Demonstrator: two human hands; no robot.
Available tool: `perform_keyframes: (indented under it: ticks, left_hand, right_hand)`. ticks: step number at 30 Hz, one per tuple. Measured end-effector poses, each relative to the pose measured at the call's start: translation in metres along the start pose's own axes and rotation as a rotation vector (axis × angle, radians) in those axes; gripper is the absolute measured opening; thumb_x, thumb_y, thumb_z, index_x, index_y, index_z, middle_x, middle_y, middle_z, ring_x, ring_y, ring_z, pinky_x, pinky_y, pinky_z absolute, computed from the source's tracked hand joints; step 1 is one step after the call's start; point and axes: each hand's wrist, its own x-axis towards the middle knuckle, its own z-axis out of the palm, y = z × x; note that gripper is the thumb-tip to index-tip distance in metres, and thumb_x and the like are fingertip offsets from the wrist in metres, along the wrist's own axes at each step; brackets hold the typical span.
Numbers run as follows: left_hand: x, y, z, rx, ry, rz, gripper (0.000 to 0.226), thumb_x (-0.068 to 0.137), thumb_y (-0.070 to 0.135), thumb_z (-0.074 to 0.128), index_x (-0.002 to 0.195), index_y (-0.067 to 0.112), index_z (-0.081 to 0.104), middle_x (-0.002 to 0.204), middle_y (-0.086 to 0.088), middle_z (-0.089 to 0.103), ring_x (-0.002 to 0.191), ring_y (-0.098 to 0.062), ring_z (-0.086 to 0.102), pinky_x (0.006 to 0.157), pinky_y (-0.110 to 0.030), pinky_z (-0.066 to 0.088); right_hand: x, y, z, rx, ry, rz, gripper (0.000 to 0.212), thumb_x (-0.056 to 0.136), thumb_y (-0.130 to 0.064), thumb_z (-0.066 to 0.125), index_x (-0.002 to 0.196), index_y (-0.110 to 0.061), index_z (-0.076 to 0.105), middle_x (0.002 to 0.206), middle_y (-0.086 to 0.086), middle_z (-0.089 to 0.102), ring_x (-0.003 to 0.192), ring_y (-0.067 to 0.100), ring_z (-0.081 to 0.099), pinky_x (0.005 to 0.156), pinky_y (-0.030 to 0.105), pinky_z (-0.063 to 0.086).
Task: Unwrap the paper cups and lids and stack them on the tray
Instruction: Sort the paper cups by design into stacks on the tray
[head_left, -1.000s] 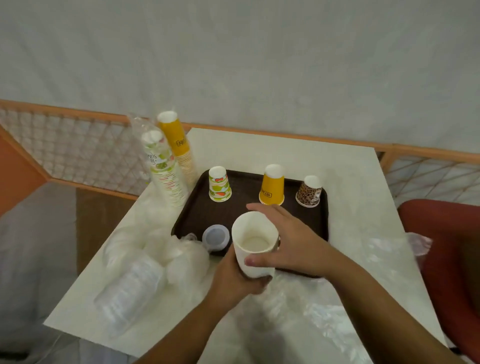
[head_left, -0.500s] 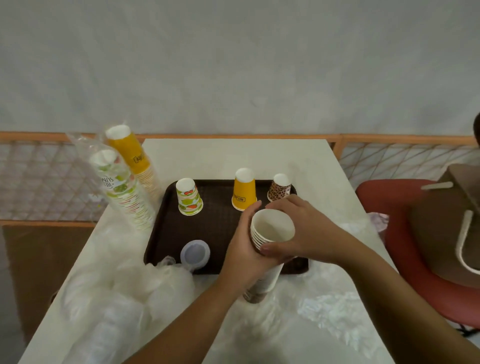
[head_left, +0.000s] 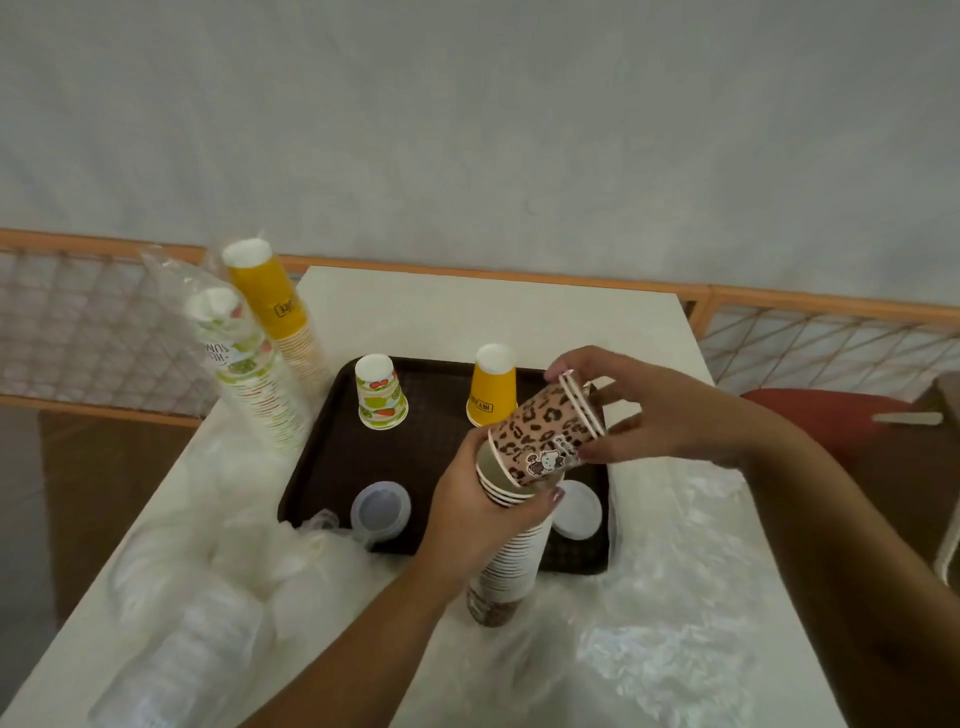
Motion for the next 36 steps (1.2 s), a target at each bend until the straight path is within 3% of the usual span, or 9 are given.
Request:
perform_keyframes:
  ticks: [4, 7, 12, 15, 21, 25, 30, 34, 36]
  left_hand:
    - [0.004, 0.003, 0.001, 0.006, 0.016, -0.026, 0.059, 0.064, 0.014, 0.086, 0.107, 0.033, 0.052, 0.103, 0.016, 0.066, 0.095, 0.007, 0.061, 0.074, -0.010, 0.048]
    - [0.006, 0.003, 0.002, 0.020, 0.049, -0.032, 0.057, 0.064, 0.011, 0.085, 0.106, 0.033, 0.053, 0.097, 0.017, 0.066, 0.091, 0.009, 0.061, 0.073, -0.009, 0.048]
    - [0.012, 0.001, 0.002, 0.055, 0.059, -0.037, 0.059, 0.063, 0.011, 0.085, 0.109, 0.031, 0.053, 0.097, 0.021, 0.064, 0.094, 0.007, 0.060, 0.073, -0.009, 0.048]
    - [0.014, 0.002, 0.001, 0.075, 0.041, -0.044, 0.059, 0.064, 0.008, 0.084, 0.106, 0.034, 0.051, 0.095, 0.039, 0.058, 0.094, 0.015, 0.055, 0.068, -0.004, 0.045]
    - [0.017, 0.001, 0.000, 0.084, 0.065, -0.066, 0.062, 0.063, 0.007, 0.084, 0.110, 0.032, 0.052, 0.100, 0.031, 0.059, 0.097, 0.009, 0.057, 0.071, -0.007, 0.047]
    - [0.016, 0.004, -0.002, 0.097, 0.062, -0.067, 0.064, 0.063, 0.006, 0.084, 0.112, 0.032, 0.051, 0.099, 0.036, 0.057, 0.098, 0.013, 0.054, 0.070, -0.004, 0.046]
    - [0.015, 0.004, -0.002, 0.099, 0.051, -0.081, 0.064, 0.062, 0.010, 0.085, 0.111, 0.034, 0.051, 0.099, 0.038, 0.055, 0.099, 0.015, 0.052, 0.069, -0.004, 0.046]
    - [0.013, 0.004, -0.002, 0.089, 0.051, -0.073, 0.064, 0.062, 0.011, 0.085, 0.111, 0.034, 0.050, 0.100, 0.036, 0.055, 0.099, 0.014, 0.053, 0.070, -0.005, 0.046]
    - [0.013, 0.005, -0.002, 0.075, 0.047, -0.078, 0.064, 0.062, 0.010, 0.085, 0.110, 0.035, 0.050, 0.100, 0.035, 0.056, 0.098, 0.014, 0.053, 0.069, -0.004, 0.046]
  right_hand:
    - [0.013, 0.016, -0.012, -0.121, -0.145, -0.005, 0.074, 0.069, -0.010, 0.081, 0.124, -0.035, 0.037, 0.117, -0.014, 0.056, 0.100, 0.006, 0.060, 0.080, 0.022, 0.053]
    - [0.034, 0.037, -0.009, -0.067, -0.081, -0.019, 0.073, 0.066, -0.013, 0.085, 0.122, -0.035, 0.043, 0.117, -0.015, 0.056, 0.101, 0.005, 0.059, 0.082, 0.019, 0.051]
    - [0.079, 0.106, -0.001, 0.561, 0.427, 0.045, 0.073, 0.069, -0.002, 0.079, 0.129, -0.018, 0.040, 0.118, 0.001, 0.058, 0.105, 0.013, 0.062, 0.097, 0.037, 0.050]
    - [0.103, 0.141, 0.004, 0.655, 0.627, 0.125, 0.070, 0.074, 0.006, 0.072, 0.132, -0.012, 0.038, 0.116, 0.002, 0.057, 0.104, 0.014, 0.059, 0.099, 0.043, 0.047]
    - [0.125, 0.172, 0.015, 0.515, 0.707, 0.215, 0.072, 0.071, -0.020, 0.081, 0.129, -0.023, 0.040, 0.124, -0.004, 0.053, 0.115, 0.016, 0.053, 0.100, 0.042, 0.046]
    - [0.131, 0.191, 0.025, 0.356, 0.709, 0.321, 0.081, 0.053, -0.058, 0.079, 0.120, -0.035, 0.039, 0.119, -0.011, 0.055, 0.118, 0.019, 0.053, 0.106, 0.053, 0.035]
    - [0.133, 0.205, 0.038, 0.097, 0.640, 0.455, 0.078, 0.072, -0.040, 0.078, 0.133, -0.022, 0.031, 0.133, -0.003, 0.054, 0.124, 0.022, 0.049, 0.112, 0.055, 0.004]
    - [0.130, 0.194, 0.040, 0.095, 0.743, 0.307, 0.092, 0.069, -0.029, 0.082, 0.142, -0.029, 0.025, 0.147, -0.004, 0.038, 0.133, 0.019, 0.039, 0.112, 0.056, 0.012]
    - [0.129, 0.188, 0.041, -0.028, 0.760, 0.202, 0.082, 0.078, -0.029, 0.075, 0.144, -0.032, 0.026, 0.151, -0.004, 0.030, 0.137, 0.019, 0.032, 0.114, 0.055, 0.015]
